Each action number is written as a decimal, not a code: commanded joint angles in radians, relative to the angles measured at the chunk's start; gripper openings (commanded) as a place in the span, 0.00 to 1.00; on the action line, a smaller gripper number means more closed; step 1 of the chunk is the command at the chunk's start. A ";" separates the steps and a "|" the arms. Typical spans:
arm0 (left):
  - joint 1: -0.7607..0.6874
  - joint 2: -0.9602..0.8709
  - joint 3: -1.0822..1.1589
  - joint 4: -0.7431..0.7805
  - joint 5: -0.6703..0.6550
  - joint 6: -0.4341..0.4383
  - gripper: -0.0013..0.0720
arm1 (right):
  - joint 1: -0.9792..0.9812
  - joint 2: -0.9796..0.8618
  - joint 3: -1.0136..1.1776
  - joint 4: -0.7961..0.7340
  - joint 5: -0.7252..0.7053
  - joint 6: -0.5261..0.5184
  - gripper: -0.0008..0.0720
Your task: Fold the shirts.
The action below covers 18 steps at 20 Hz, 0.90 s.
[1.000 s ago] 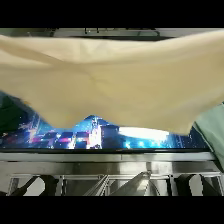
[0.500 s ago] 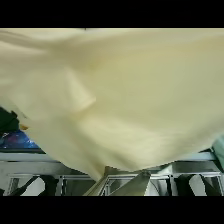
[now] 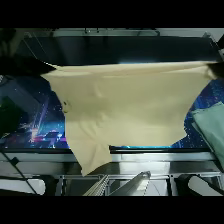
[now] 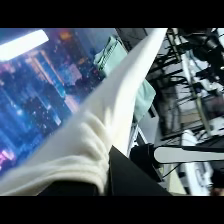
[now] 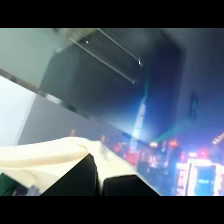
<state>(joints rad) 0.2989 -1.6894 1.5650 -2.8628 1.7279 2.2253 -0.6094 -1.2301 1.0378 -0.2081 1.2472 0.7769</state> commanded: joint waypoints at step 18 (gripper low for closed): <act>-0.087 -0.540 0.426 0.089 -0.009 -0.301 0.04 | 0.109 -0.688 0.276 -0.096 0.104 -0.109 0.04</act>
<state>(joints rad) 0.2184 -2.2379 1.9934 -2.8098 1.6234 1.9659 -0.4992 -1.9141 1.3113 -0.1333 1.2911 0.6102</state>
